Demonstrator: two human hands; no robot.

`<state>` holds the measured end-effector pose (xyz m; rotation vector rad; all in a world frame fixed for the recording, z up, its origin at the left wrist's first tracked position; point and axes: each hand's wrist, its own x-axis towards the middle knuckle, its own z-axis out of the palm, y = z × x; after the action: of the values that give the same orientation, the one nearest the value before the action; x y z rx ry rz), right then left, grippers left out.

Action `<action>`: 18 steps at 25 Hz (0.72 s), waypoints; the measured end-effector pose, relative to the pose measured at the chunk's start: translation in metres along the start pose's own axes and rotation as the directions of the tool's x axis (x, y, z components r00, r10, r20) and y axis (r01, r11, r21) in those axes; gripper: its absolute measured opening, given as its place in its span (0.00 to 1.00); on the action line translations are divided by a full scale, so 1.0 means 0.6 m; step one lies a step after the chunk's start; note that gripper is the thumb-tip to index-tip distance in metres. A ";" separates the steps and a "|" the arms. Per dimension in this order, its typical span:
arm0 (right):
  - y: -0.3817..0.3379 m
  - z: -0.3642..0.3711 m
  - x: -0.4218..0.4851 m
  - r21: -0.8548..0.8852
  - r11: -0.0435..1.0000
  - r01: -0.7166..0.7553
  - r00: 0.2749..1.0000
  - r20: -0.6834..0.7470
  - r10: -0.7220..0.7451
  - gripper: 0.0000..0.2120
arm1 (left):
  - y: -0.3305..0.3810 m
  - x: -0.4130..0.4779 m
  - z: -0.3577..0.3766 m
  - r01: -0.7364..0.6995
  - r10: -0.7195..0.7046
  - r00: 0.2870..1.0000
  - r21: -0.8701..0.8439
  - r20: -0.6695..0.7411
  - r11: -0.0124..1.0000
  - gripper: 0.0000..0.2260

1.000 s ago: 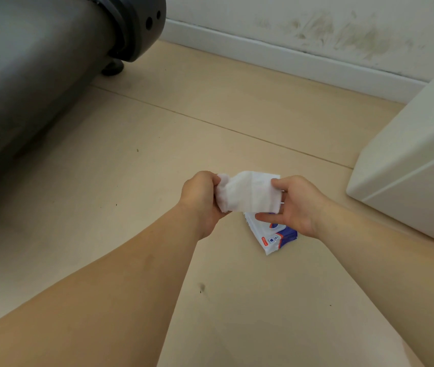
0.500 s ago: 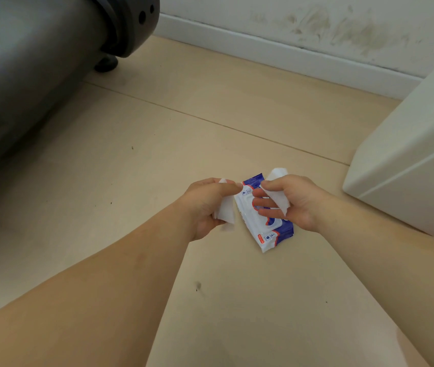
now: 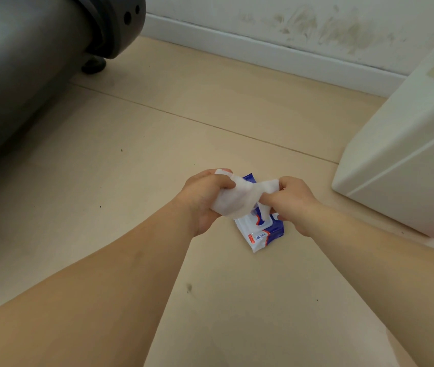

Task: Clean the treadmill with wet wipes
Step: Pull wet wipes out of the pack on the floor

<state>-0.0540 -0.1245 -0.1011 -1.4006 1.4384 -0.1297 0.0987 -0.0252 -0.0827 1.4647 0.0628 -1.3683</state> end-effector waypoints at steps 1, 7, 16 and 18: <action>0.003 -0.003 0.002 0.001 1.000 -0.002 1.000 -0.013 0.002 0.08 | 0.001 0.000 0.003 -0.006 0.006 1.000 -0.012 -0.001 1.000 0.13; 0.008 -0.007 0.006 -0.004 1.000 -0.019 0.999 -0.028 0.019 0.06 | -0.001 0.005 0.007 0.011 -0.011 1.000 -0.018 -0.026 1.000 0.15; -0.034 -0.006 -0.013 0.389 0.905 -0.172 0.924 0.382 0.012 0.13 | -0.004 0.010 0.008 -0.077 0.078 0.997 0.089 -0.012 0.993 0.11; -0.029 -0.008 -0.013 0.424 0.893 -0.148 0.946 0.324 0.003 0.08 | -0.009 0.011 0.002 -0.138 0.162 0.983 0.237 -0.085 0.962 0.08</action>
<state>-0.0479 -0.1265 -0.0825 -0.9360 1.1052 -0.1639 0.0966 -0.0276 -0.0909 1.6978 -0.1430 -1.2057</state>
